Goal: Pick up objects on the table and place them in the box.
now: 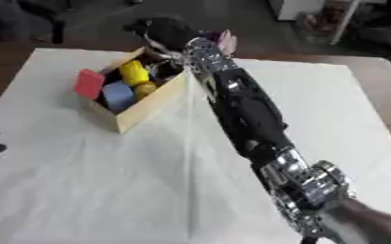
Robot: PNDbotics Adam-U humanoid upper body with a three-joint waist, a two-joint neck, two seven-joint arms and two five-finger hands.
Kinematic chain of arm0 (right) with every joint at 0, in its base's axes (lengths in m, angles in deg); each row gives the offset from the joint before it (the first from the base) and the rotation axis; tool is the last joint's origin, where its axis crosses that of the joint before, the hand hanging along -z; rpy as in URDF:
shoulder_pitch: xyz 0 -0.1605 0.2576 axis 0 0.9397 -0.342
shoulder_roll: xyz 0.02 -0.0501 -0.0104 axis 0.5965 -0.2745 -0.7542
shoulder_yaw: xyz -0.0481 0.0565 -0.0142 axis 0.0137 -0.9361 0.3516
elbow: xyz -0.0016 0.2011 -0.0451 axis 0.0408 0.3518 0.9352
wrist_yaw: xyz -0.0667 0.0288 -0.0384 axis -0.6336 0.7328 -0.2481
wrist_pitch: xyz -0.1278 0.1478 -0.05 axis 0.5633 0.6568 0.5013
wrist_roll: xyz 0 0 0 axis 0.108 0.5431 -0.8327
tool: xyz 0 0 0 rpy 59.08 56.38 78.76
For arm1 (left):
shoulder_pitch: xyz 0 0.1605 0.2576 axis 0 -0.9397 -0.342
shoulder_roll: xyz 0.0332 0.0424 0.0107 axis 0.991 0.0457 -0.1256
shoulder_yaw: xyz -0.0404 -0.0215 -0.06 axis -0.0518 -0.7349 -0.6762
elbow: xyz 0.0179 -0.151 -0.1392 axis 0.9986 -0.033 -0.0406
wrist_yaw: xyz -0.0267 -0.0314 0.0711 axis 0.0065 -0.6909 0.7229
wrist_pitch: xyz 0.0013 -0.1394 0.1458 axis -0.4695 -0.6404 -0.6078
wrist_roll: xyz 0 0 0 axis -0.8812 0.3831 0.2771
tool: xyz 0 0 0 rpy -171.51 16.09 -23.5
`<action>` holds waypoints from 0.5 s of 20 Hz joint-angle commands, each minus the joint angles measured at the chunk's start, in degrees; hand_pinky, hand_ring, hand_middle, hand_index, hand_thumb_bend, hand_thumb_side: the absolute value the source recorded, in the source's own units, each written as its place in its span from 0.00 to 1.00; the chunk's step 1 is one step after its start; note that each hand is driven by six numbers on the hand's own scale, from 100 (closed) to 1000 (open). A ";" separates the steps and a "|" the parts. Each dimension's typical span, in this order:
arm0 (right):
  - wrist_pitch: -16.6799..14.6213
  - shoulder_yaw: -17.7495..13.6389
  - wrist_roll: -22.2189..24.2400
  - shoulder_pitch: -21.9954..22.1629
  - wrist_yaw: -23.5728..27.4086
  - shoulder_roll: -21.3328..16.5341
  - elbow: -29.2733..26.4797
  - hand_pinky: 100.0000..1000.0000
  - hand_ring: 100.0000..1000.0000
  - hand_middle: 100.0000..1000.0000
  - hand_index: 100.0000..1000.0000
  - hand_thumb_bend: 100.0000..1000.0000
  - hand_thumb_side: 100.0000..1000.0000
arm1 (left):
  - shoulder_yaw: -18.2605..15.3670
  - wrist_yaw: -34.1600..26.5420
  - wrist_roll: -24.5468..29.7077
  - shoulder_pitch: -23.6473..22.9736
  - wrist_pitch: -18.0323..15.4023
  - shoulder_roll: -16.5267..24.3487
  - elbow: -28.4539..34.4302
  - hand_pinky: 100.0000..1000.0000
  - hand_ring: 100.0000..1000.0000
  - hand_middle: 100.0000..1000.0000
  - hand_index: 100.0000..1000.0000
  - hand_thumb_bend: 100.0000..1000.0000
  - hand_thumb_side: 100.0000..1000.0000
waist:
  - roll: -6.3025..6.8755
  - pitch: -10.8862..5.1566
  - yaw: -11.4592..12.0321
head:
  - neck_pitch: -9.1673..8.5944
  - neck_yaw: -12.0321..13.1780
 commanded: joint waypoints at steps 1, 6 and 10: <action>2.33 -0.75 -1.23 7.25 15.37 -4.23 -11.99 0.74 0.73 0.77 0.93 0.00 0.26 | -1.18 0.50 -0.84 -0.19 -0.08 1.69 0.53 0.79 0.64 0.66 0.73 0.00 0.70 | -0.42 -1.04 -1.70 | 0.28 1.76; 7.35 -3.54 1.51 29.12 44.92 -4.94 -31.28 0.69 0.68 0.74 0.91 0.00 0.47 | -2.43 1.64 -2.22 -2.51 0.00 2.80 0.05 0.79 0.64 0.66 0.73 0.00 0.72 | -1.88 -1.77 -5.12 | 0.28 5.29; 8.50 -7.25 5.43 40.49 53.37 -2.33 -36.91 0.68 0.66 0.73 0.91 0.00 0.52 | -2.77 2.11 -2.72 -3.40 -0.15 3.27 -0.18 0.79 0.64 0.66 0.73 0.00 0.71 | -2.23 -2.89 -6.56 | 0.28 6.88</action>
